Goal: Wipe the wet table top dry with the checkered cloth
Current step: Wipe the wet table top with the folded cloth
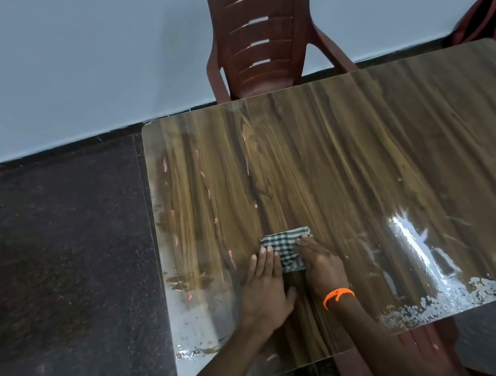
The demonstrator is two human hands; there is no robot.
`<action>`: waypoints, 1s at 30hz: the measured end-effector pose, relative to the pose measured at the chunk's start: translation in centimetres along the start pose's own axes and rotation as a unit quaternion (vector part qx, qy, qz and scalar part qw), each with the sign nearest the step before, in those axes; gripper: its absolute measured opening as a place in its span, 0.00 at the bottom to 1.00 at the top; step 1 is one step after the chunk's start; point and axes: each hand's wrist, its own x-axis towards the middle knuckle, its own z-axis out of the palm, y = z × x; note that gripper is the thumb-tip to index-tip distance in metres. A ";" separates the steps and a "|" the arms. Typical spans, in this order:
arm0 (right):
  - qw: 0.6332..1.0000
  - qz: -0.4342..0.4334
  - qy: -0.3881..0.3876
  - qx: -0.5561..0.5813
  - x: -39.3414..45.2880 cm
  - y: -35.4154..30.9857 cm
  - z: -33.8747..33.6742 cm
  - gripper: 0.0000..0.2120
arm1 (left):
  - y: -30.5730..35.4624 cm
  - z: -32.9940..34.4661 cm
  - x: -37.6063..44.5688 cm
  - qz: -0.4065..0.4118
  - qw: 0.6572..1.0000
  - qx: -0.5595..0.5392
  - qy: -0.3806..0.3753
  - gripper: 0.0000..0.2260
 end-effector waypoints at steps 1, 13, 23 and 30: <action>1.000 0.001 -0.004 -0.001 0.0 -0.5 0.2 0.19 | -0.4 0.1 -0.3 0.001 1.000 0.001 -0.004 0.39; 1.000 0.000 -0.027 -0.014 -3.0 0.7 -1.4 0.23 | 1.6 0.8 -1.5 0.010 0.998 -0.054 -0.026 0.41; 1.000 -0.021 0.001 -0.005 4.8 -1.2 0.4 0.22 | -2.9 -2.5 4.2 -0.010 1.000 -0.022 0.003 0.37; 0.996 -0.070 -0.048 -0.003 1.5 -0.2 0.6 0.25 | -2.0 0.2 -0.7 -0.003 0.999 -0.025 -0.023 0.42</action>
